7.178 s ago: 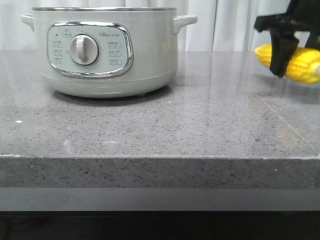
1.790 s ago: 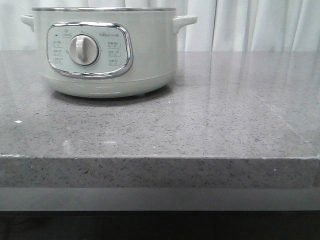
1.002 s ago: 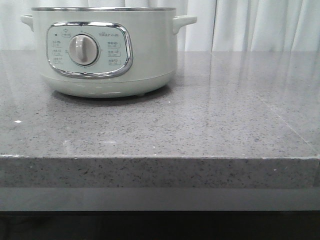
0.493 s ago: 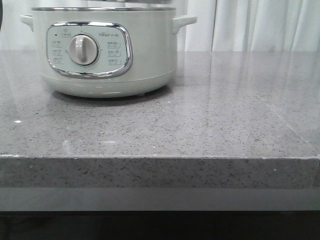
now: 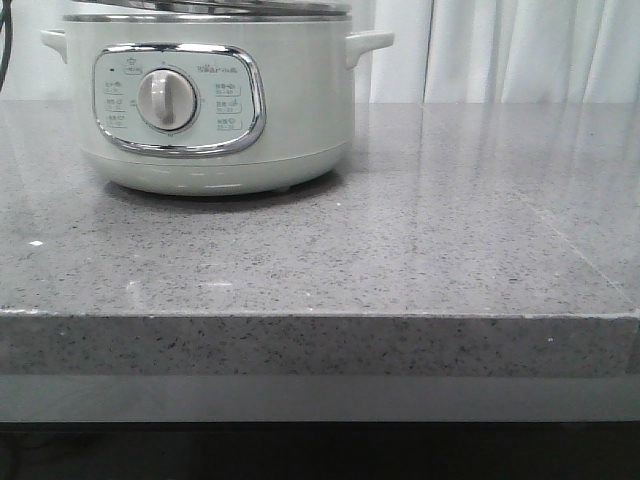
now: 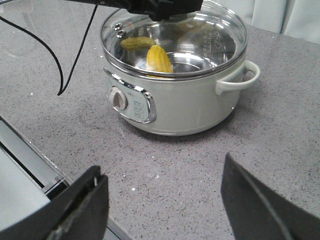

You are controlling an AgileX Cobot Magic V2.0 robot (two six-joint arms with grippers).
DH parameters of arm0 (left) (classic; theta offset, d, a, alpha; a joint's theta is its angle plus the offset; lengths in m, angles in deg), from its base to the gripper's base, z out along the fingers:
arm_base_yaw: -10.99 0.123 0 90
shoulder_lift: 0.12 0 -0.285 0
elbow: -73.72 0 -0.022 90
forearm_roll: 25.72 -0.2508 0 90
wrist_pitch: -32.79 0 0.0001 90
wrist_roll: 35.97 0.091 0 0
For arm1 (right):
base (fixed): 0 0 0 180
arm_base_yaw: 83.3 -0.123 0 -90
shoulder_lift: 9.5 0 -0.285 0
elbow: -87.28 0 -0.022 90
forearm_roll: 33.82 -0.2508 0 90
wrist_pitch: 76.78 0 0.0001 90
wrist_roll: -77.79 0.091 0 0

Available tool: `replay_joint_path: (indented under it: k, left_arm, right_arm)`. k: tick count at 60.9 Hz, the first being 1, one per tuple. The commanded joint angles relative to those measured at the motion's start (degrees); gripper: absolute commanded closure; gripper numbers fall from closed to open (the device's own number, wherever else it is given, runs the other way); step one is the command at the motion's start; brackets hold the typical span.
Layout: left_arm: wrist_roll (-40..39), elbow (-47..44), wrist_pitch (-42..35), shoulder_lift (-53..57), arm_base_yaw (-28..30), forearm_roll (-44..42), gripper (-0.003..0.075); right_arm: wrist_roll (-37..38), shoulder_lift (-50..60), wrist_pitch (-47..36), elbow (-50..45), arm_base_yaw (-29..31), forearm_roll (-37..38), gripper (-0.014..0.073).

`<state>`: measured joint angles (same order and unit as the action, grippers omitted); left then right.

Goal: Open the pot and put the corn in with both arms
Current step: 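Lower the glass lid back onto the pot with the left gripper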

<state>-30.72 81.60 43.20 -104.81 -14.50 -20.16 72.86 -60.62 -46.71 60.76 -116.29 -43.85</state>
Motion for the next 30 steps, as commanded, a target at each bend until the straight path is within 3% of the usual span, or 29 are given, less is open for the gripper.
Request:
replay_joint_path:
  k: [1, 21, 30]
  left_arm:
    - [-0.2, 2.9, -8.6, 2.8, -0.3, 0.0, 0.0555]
    - [-0.2, 2.9, -5.2, 2.2, -0.3, 0.9, 0.0546]
    - [-0.2, 2.9, -5.2, 2.2, -0.3, 1.9, 0.0496]
  right_arm:
    - [-0.5, 0.2, -4.6, 1.3, 0.2, -0.4, 0.0095]
    - [-0.5, 0.2, -4.6, 1.3, 0.2, -0.4, 0.0095]
    - [-0.5, 0.2, -4.6, 1.3, 0.2, -0.4, 0.0095]
